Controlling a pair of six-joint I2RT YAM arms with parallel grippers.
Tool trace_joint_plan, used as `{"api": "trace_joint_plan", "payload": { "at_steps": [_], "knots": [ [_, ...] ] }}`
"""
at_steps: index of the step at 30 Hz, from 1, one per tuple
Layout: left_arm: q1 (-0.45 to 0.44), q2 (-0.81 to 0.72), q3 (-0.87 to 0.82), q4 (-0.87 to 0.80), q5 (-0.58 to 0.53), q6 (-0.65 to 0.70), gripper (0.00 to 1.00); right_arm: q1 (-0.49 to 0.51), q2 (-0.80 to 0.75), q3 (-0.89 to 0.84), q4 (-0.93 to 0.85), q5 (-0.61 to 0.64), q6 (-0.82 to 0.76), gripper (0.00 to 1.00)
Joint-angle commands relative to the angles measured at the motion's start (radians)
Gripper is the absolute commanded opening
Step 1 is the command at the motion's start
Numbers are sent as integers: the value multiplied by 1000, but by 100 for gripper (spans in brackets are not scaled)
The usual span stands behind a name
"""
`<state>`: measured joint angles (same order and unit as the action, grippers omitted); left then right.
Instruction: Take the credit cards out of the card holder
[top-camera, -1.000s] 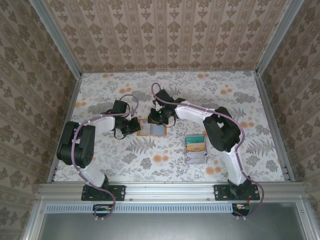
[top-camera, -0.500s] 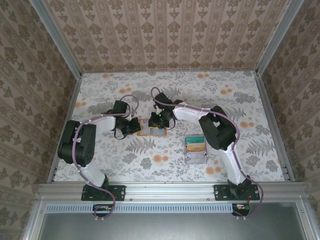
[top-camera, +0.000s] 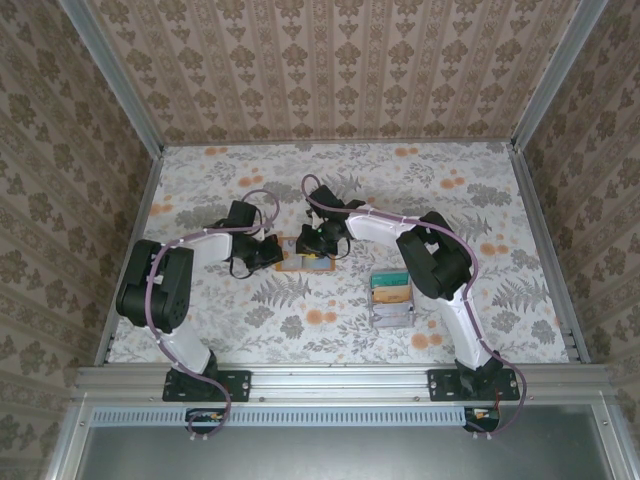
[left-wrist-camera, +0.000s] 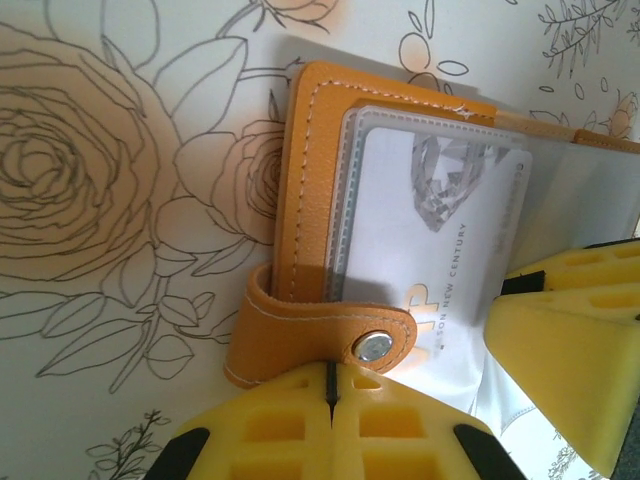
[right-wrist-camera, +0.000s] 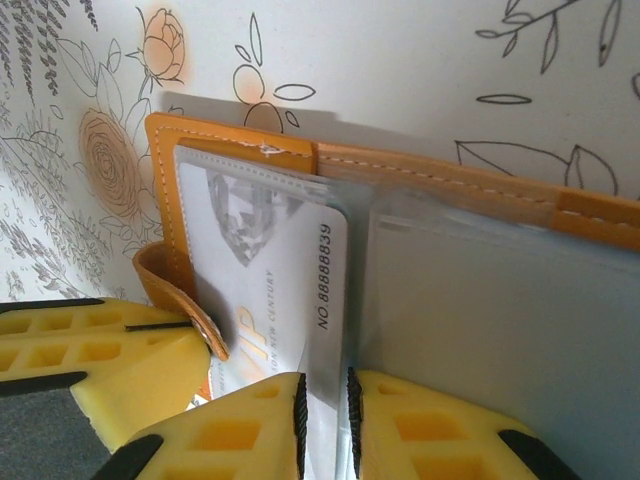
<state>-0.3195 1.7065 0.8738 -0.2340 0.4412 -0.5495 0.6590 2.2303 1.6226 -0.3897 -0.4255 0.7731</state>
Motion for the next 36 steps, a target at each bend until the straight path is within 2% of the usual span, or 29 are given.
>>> {"api": "trace_joint_plan", "payload": {
  "at_steps": [1,7,11,19,35,36],
  "knots": [
    [-17,40,-3,-28,9,-9,0,10,30,4,21,-38,29,22],
    [-20,35,-6,-34,-3,-10,0,10,23,-15,39,-41,43,13],
    [-18,35,-8,-37,-11,-12,0,5,12,-28,45,-35,44,0],
    [2,13,-17,-53,-41,-21,0,-22,-55,-97,59,19,46,0],
    [10,17,-11,-52,-33,-24,0,-42,-98,-147,70,31,46,0],
    [8,20,-10,-52,-31,-24,0,-42,-100,-155,89,23,50,3]
  ]
}}
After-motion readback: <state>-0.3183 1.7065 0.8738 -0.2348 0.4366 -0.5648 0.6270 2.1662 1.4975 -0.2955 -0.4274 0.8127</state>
